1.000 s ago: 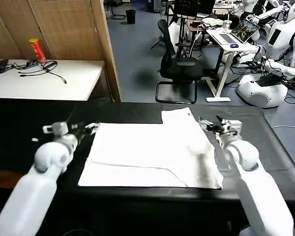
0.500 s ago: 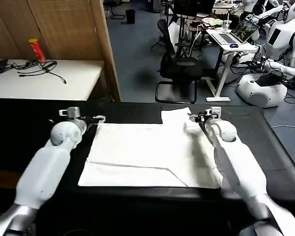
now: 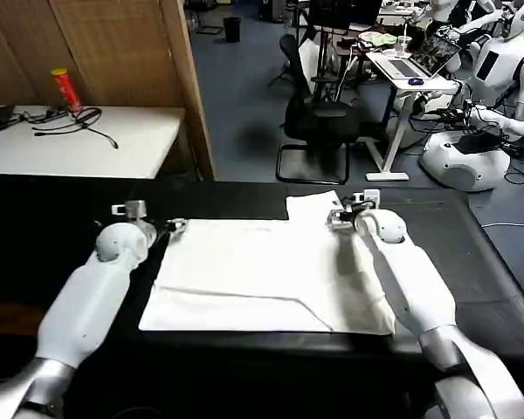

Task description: Fold and organize the clothes.

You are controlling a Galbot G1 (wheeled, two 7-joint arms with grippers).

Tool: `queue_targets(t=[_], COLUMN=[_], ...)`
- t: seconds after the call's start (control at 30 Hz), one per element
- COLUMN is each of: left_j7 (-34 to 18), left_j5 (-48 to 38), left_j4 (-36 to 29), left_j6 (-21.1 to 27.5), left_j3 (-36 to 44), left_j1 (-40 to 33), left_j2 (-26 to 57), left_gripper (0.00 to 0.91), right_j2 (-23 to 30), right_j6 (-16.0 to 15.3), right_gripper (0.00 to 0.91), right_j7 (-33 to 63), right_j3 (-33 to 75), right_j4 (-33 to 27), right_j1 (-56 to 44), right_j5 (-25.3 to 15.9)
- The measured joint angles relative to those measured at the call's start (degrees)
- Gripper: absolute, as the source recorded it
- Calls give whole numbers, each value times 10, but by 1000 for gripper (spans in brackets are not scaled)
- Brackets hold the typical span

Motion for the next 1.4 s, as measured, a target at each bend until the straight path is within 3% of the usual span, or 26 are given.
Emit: queue_targets(t=[0.03, 0.07, 0.13, 0.23, 0.37, 0.5, 0.63, 0.77, 1.03, 1.4], left_j7=[1, 2, 4, 6, 10, 11, 11, 8, -7, -17], left_j5=[1, 2, 5, 9, 13, 19, 31, 29, 6, -14], left_j4=[1, 2, 4, 5, 3, -1, -12, -35, -134, -309], left_j6=[-1, -1, -4, -4, -4, -7, -14, -15, -14, -1], left_j3=[1, 1, 2, 4, 5, 5, 0, -9, -30, -80], left_j1=[0, 0, 0, 0, 2, 3, 5, 15, 69, 208], left_j2=[-1, -2, -3, -3, -3, -2, -1, 10, 50, 116], left_gripper=[410, 341, 166, 117, 68, 59, 49, 39, 49, 49], right_j2=[0, 0, 0, -1, -4, -8, -18, -35, -88, -151], right_j6=[0, 0, 0, 1, 9, 42, 73, 83, 82, 35], right_gripper=[585, 536, 293, 88, 59, 49, 49, 49, 49, 49], right_j7=[-1, -3, -8, -12, -16, -22, -33, -43, -55, -37], right_j3=[0, 0, 0, 1, 3, 7, 18, 29, 61, 90], right_j4=[0, 0, 1, 2, 6, 15, 43, 93, 239, 392], right_j1=[0, -1, -3, -5, -9, -16, -28, -54, -147, -273], right_j5=[-1, -2, -6, -11, -13, -14, -21, -24, -28, -49])
